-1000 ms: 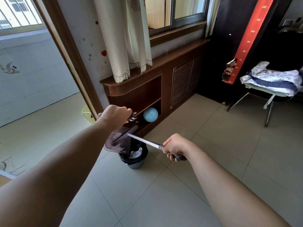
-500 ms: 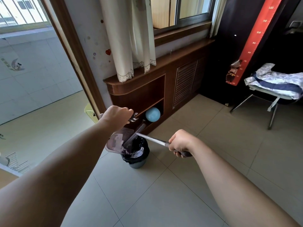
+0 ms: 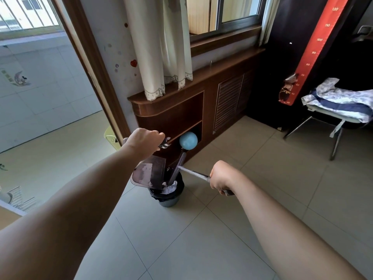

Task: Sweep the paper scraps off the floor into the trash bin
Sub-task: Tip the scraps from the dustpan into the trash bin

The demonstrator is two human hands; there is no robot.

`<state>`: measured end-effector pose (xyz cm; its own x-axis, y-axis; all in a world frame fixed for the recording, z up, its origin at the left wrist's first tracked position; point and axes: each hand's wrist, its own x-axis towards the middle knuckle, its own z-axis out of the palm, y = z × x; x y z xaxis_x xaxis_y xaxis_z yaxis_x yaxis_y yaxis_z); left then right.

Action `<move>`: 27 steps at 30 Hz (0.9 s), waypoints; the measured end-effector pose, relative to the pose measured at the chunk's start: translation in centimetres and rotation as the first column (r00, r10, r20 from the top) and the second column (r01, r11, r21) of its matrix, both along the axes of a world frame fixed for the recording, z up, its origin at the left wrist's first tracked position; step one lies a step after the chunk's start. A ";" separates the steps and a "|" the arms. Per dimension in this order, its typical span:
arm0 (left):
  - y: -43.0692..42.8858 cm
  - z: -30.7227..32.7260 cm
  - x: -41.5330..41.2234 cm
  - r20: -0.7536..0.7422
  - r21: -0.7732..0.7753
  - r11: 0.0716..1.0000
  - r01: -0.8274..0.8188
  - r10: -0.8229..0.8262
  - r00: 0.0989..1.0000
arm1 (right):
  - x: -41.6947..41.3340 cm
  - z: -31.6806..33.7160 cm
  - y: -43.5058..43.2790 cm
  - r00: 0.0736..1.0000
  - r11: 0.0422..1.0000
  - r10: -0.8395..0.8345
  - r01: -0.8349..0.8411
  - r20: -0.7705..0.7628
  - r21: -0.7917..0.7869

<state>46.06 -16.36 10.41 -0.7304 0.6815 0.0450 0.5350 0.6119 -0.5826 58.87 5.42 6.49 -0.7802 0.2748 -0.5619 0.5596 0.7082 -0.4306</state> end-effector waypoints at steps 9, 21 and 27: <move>1.0 0.8 -0.2 0.005 -0.018 0.999 -0.027 0.028 1.000 | -0.1 0.2 -0.5 0.999 0.991 -0.031 0.037 0.044 -0.130; 0.6 1.2 0.1 0.000 0.002 0.999 -0.053 0.053 0.999 | 0.1 -1.6 1.9 0.962 0.955 -0.253 0.266 0.101 -0.136; 0.6 1.9 0.7 0.012 0.005 0.999 -0.054 0.054 0.998 | 1.1 -3.7 1.7 0.946 0.927 -0.301 0.320 0.120 -0.195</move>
